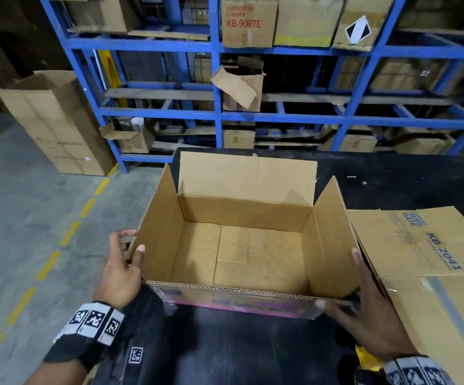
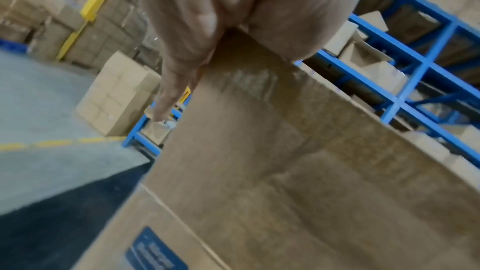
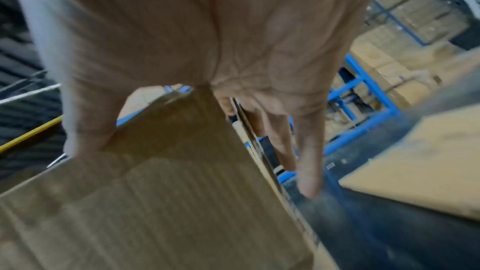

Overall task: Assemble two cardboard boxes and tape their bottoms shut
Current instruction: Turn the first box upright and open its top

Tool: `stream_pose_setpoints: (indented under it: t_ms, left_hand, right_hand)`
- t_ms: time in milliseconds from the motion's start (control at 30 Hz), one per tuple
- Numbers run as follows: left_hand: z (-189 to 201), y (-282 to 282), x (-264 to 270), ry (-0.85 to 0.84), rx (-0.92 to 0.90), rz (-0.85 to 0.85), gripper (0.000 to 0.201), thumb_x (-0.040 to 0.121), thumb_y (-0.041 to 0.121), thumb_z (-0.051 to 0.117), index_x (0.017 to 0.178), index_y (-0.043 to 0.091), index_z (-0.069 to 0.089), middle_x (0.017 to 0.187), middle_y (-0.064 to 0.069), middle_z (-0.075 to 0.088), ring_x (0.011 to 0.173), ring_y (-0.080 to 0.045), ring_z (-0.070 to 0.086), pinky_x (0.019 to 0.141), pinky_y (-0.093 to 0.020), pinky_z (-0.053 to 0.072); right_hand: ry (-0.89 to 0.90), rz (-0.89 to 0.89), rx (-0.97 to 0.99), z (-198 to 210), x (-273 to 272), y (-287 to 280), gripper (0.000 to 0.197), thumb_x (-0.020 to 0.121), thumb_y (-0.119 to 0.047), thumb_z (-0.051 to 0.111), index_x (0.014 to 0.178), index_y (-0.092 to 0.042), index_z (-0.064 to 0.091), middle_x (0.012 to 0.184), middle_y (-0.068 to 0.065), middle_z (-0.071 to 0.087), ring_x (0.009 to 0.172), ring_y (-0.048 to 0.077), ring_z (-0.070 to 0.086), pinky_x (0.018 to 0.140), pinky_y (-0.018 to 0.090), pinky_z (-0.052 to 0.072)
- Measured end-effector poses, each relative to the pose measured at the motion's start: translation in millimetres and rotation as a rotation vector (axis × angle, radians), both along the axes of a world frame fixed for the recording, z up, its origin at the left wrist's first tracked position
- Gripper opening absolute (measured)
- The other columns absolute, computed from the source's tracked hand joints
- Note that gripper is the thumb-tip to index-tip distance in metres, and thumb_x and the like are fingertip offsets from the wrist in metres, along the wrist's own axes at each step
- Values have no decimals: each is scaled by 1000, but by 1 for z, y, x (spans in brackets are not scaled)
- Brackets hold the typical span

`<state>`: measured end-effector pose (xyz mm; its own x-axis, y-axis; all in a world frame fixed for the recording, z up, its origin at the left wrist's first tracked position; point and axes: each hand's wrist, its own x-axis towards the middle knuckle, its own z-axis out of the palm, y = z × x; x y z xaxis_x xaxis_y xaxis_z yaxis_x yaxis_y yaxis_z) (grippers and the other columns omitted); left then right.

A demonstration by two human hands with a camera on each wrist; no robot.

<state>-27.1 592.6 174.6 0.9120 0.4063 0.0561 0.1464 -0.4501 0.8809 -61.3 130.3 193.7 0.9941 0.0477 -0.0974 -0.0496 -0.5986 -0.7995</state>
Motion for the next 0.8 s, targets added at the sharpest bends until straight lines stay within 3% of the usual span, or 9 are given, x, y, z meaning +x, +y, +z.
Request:
stream_pose_setpoints:
  t_ms: [67,133,233,300,367,433,533,633,800]
  left_hand:
    - [-7,4,5,51,-103,31,43,104,34,57,138,56,43,121,-4,64,111,-30,65,91,-61,55]
    - [-12,4,10,82,-260,62,38,105,41,54,141,52,51,134,-1,65,127,-33,61,101,-59,51]
    - [-7,-2,14,177,-482,82,35,107,48,45,139,43,57,133,6,68,117,-33,66,74,-42,57]
    - [-6,-5,13,154,-588,58,34,107,47,45,137,45,59,128,7,71,113,-29,69,74,-48,62]
    - [-10,-2,16,77,-552,66,33,103,50,48,133,50,61,131,17,68,122,-23,65,94,-60,56]
    - [-13,0,21,18,-430,-14,40,99,60,51,139,59,53,141,30,57,139,-12,52,108,-61,46]
    - [-19,6,41,8,-370,-63,59,86,80,52,142,63,46,145,28,56,141,-11,50,106,-63,46]
    - [-23,7,76,-2,-343,-56,61,80,83,52,139,66,47,145,14,60,135,-19,57,105,-63,47]
    - [-19,6,144,-33,-322,-15,36,92,61,51,127,71,54,142,15,60,136,-15,55,109,-58,47]
  right_hand:
    - [13,-96,106,-5,2,8,116,62,-68,79,151,-61,5,144,-46,19,136,13,39,109,43,42]
    - [-1,-182,138,-3,7,15,115,61,-58,81,152,-57,10,129,-53,21,126,12,41,108,43,42]
    - [-6,-314,204,2,12,24,103,68,-46,79,150,-52,17,139,-33,33,122,10,39,102,36,40]
    - [-14,-369,282,0,16,27,93,73,-42,78,144,-60,21,145,-22,33,126,16,43,102,42,45]
    - [-2,-359,327,-7,22,26,94,77,-40,77,143,-69,18,151,-23,31,134,25,44,103,59,47]
    - [-28,-317,321,-12,30,21,94,81,-38,74,143,-72,12,156,-24,28,139,26,41,104,66,44]
    - [-80,-262,339,-13,51,21,79,93,-27,65,146,-66,22,153,-10,40,130,23,52,100,59,50]
    - [-106,-297,367,-15,85,21,71,101,-14,54,151,-56,26,143,-3,47,112,14,60,83,40,60]
    - [-127,-309,234,-20,162,20,72,96,-19,45,145,-67,24,147,-13,40,125,27,53,98,56,51]
